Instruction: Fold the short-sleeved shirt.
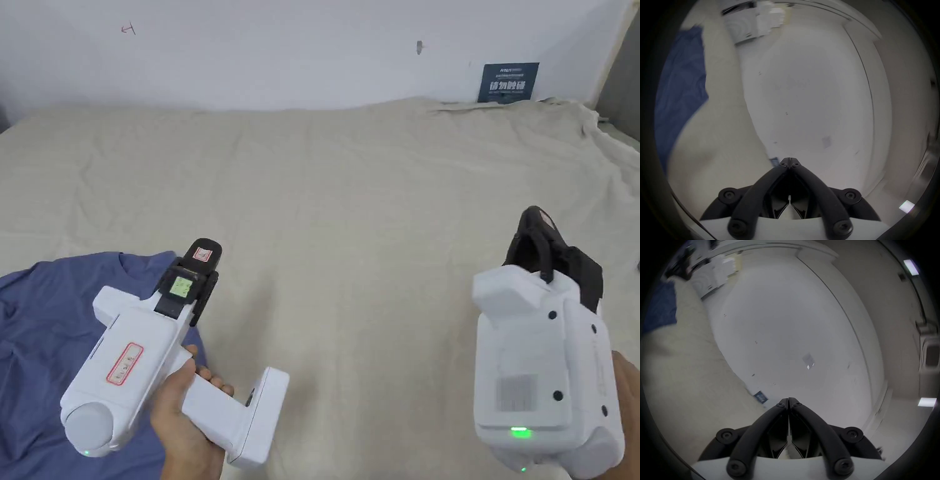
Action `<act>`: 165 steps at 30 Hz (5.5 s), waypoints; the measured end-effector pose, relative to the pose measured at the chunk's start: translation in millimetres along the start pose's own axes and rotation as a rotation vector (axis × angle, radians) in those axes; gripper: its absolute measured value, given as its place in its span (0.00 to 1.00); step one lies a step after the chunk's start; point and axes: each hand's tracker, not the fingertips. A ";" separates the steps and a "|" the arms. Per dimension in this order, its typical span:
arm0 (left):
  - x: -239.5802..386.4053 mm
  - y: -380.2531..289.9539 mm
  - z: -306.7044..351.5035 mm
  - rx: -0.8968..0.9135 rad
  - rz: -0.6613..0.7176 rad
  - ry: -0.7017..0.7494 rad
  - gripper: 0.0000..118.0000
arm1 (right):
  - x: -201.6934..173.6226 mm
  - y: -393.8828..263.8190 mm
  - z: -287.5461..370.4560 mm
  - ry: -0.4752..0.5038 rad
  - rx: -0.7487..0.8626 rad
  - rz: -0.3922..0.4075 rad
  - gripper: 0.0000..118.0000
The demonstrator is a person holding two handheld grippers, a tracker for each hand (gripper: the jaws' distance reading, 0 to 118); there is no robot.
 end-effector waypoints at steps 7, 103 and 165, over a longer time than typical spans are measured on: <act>50.5 -40.6 -4.6 0.044 -1.050 0.241 0.00 | 44.6 -15.9 -11.6 0.260 -0.184 -0.747 0.00; -84.0 191.5 142.5 0.051 -0.929 0.815 0.00 | -146.0 172.0 9.6 0.810 0.022 -0.766 0.00; 127.1 28.3 -173.4 -0.678 -0.691 0.037 0.00 | 45.5 -24.6 10.5 0.308 -0.255 -0.744 0.00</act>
